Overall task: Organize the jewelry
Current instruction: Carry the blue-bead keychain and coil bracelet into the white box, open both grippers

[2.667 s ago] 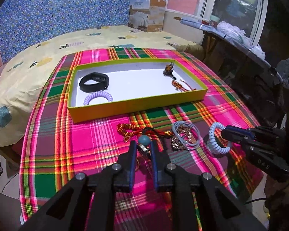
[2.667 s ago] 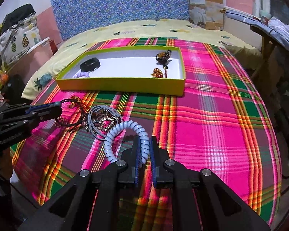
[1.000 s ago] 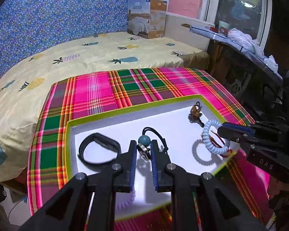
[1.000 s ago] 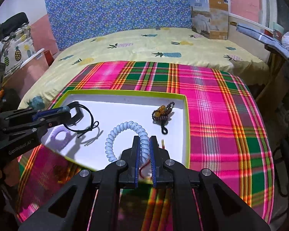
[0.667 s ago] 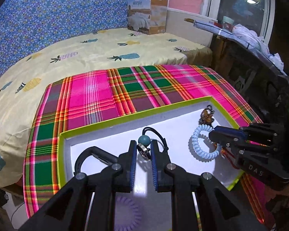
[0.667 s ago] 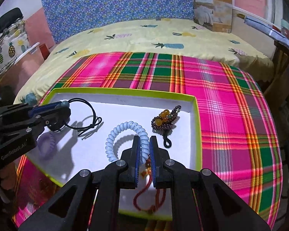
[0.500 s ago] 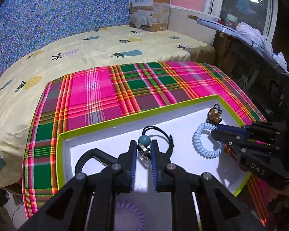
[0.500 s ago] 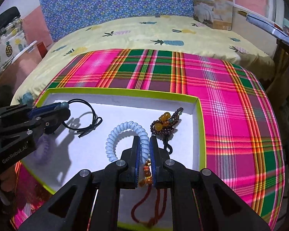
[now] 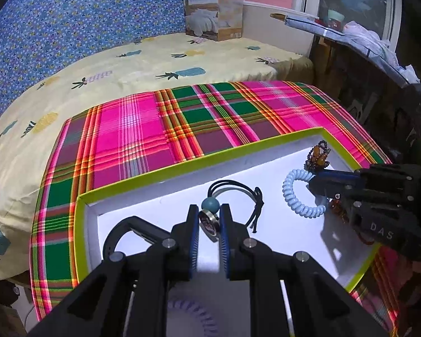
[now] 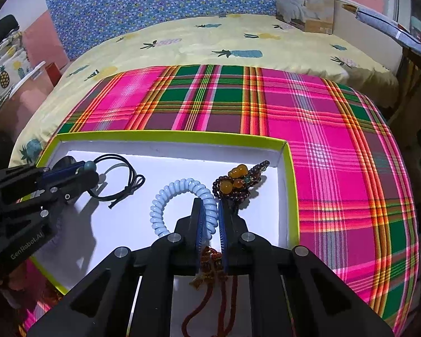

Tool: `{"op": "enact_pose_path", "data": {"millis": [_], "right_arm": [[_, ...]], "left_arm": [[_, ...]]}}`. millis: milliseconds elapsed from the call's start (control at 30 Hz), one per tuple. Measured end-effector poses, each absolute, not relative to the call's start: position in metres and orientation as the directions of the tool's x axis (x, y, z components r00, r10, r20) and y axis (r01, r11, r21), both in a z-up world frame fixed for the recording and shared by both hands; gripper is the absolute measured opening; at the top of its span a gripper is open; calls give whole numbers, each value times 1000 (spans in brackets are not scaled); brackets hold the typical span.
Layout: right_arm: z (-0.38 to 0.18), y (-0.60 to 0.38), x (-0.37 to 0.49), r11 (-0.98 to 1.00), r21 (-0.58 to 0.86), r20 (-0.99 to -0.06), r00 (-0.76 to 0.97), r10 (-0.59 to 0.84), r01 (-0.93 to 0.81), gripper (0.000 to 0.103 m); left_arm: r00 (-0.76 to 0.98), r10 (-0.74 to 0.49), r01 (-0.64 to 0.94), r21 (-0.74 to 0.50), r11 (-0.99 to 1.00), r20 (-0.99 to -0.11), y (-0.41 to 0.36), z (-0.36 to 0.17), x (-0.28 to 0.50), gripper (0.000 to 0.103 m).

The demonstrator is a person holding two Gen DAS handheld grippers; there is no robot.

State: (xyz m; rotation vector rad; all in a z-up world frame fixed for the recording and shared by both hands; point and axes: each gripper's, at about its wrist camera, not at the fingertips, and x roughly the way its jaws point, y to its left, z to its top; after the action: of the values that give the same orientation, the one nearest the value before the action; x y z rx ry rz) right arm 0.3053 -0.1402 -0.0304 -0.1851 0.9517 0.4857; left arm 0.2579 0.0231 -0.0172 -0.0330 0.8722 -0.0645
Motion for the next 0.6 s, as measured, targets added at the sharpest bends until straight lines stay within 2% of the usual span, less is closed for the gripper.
{"op": "enact_pose_path", "data": {"millis": [100, 233, 333, 600], "right_arm": [[-30, -141, 303, 877, 57, -818, 482, 315, -476, 14], [-24, -142, 296, 872, 54, -810, 490, 323, -486, 17], [-16, -144, 288, 870, 53, -798, 503, 332, -491, 26], [7, -159, 249, 867, 63, -759, 540, 363, -494, 26]], "left_arm": [[642, -73, 42, -60, 997, -763, 24, -16, 256, 16], [652, -72, 42, -59, 997, -755, 24, -11, 251, 24], [662, -69, 33, -63, 997, -747, 26, -4, 244, 24], [696, -48, 7, -60, 998, -716, 29, 17, 202, 24]]}}
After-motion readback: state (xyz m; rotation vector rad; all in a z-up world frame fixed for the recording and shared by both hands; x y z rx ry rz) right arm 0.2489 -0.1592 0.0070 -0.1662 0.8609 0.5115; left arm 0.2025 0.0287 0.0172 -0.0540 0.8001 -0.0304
